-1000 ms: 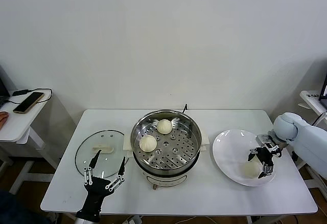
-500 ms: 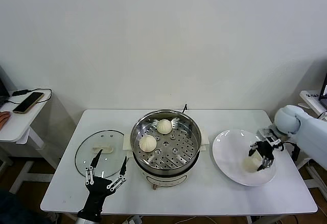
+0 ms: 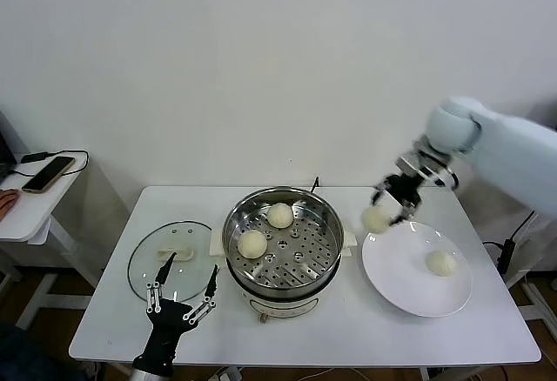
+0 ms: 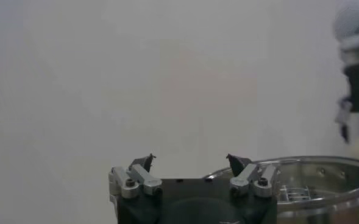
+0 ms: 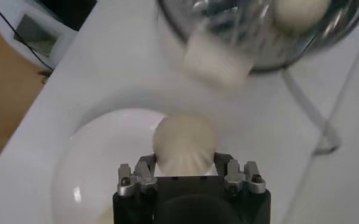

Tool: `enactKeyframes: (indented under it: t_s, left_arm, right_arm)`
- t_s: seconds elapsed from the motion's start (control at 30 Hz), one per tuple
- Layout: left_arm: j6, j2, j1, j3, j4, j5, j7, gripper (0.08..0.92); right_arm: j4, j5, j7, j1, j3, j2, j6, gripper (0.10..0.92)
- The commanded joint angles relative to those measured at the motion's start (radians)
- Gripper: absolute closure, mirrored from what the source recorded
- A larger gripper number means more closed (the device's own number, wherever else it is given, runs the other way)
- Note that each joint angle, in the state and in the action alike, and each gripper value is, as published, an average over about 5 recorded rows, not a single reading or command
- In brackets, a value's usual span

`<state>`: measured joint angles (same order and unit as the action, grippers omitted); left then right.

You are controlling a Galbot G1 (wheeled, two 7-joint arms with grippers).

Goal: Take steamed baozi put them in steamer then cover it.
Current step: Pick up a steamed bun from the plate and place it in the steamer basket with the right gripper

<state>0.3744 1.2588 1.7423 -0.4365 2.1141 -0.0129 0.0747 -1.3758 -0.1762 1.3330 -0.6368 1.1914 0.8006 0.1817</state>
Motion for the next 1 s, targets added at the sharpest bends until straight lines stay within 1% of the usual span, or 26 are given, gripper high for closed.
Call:
enactKeyframes:
  t_s: [0.03, 0.33, 0.53, 0.7, 1.0]
  left_arm:
    - [0.0, -0.003, -0.003, 0.0, -0.001, 0.002, 0.001, 0.177]
    - [-0.001, 0.001, 0.002, -0.011, 0.004, 0.004, 0.002, 0.177]
    - [0.007, 0.003, 0.009, -0.018, 0.002, 0.005, 0.003, 0.177]
    - [0.01, 0.005, 0.01, -0.018, 0.002, 0.007, 0.005, 0.177]
    - [0.014, 0.0, 0.008, -0.019, -0.003, 0.014, 0.006, 0.177]
  right_arm:
    - [-0.134, -0.08, 0.004, -0.233, 0.151, 0.262, 0.103, 0.364]
    - [-0.173, 0.079, 0.009, -0.084, 0.149, 0.379, 0.168, 0.371]
    - [-0.139, 0.205, 0.017, 0.015, 0.131, 0.431, 0.227, 0.372]
    - [-0.135, 0.238, 0.025, 0.06, 0.133, 0.445, 0.247, 0.372]
    - [-0.133, 0.25, 0.021, 0.106, 0.132, 0.461, 0.255, 0.372]
